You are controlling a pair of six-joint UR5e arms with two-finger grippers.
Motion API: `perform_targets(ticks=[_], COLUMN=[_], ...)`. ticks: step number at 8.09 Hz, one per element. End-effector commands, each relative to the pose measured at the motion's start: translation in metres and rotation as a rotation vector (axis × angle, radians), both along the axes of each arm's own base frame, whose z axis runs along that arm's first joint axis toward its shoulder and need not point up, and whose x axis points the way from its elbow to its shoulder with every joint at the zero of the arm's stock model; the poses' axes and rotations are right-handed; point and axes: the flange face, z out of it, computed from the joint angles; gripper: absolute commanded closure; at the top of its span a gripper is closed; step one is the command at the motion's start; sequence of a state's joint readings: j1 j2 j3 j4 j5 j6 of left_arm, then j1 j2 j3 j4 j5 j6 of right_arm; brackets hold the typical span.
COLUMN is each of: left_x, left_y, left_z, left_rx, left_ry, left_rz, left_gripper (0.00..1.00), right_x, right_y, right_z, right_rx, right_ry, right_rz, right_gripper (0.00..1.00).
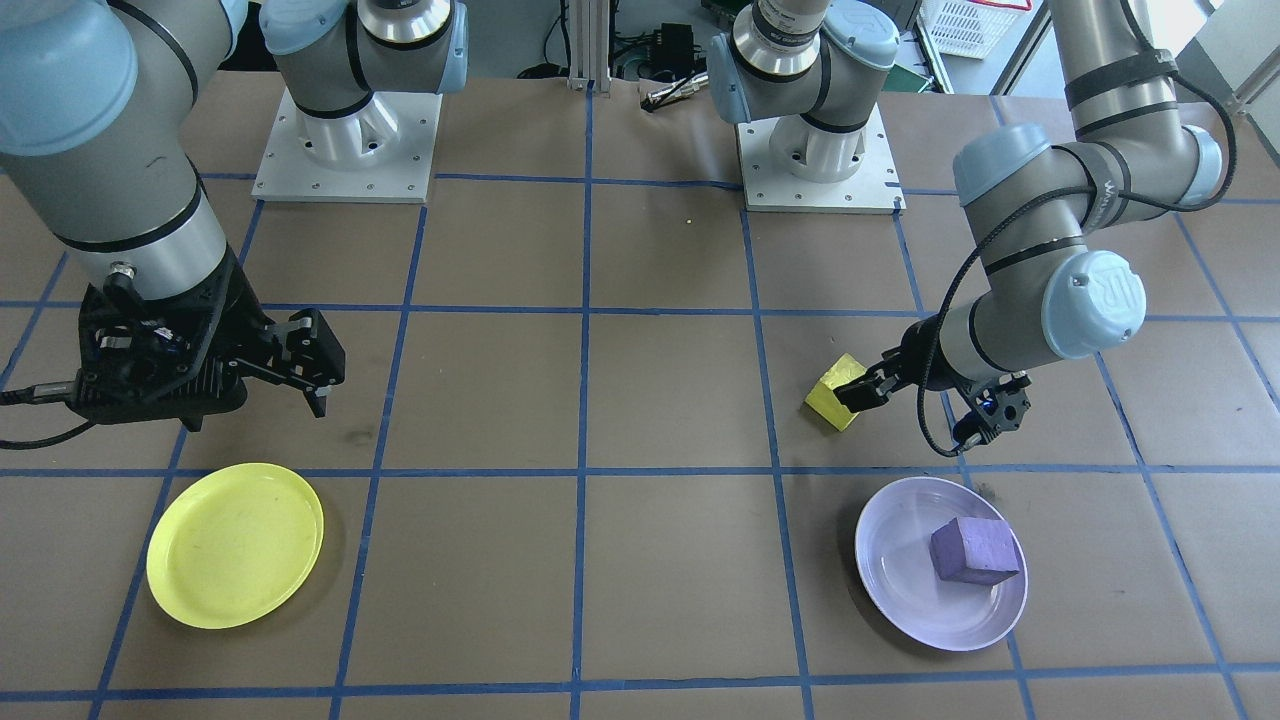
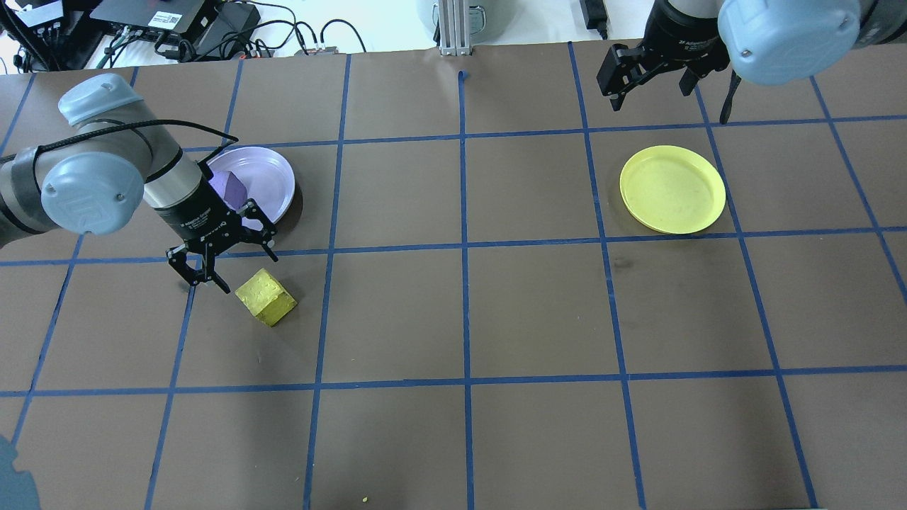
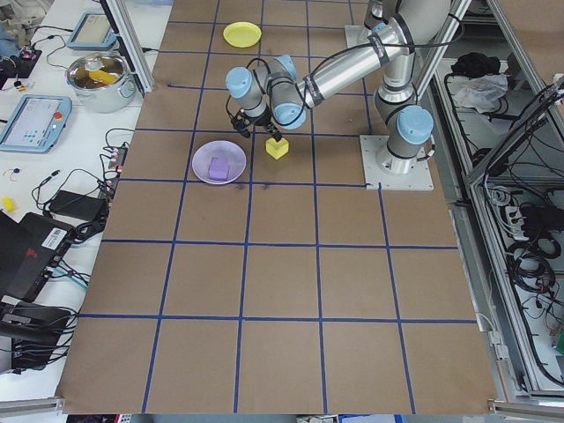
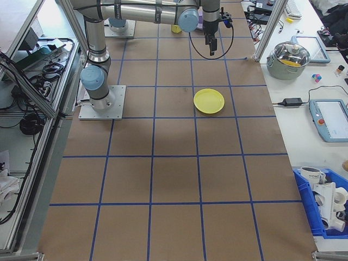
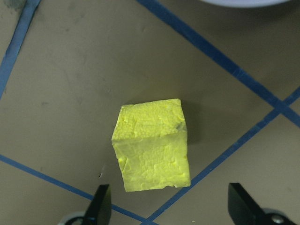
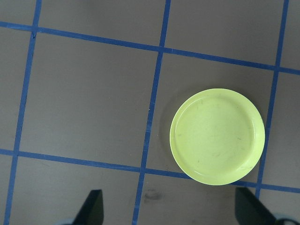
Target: Sort blocks by color into plates
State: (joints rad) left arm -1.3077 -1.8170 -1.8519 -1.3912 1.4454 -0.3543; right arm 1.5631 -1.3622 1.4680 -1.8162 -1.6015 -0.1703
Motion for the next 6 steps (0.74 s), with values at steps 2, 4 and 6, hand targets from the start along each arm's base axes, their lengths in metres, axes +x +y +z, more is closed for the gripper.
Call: perform_targets(ticks=[2, 4, 6], left_x=[0.019, 0.021, 0.020], left_y=[0.020, 0.017, 0.017], left_z=[-0.036, -0.052, -0.049], left_rx=[0.106, 0.125, 0.120], left_ry=[0.026, 0.036, 0.032], left_rz=[0.031, 0.025, 0.024], left_gripper=[0.04, 0.07, 0.07], right_x=[0.000, 0.000, 0.000], right_y=[0.000, 0.000, 0.000], right_z=[0.000, 0.000, 0.000], right_rx=[0.000, 0.001, 0.002], right_ry=[0.000, -0.002, -0.002], right_rz=[0.000, 0.000, 0.000], right_gripper=[0.00, 0.00, 0.00])
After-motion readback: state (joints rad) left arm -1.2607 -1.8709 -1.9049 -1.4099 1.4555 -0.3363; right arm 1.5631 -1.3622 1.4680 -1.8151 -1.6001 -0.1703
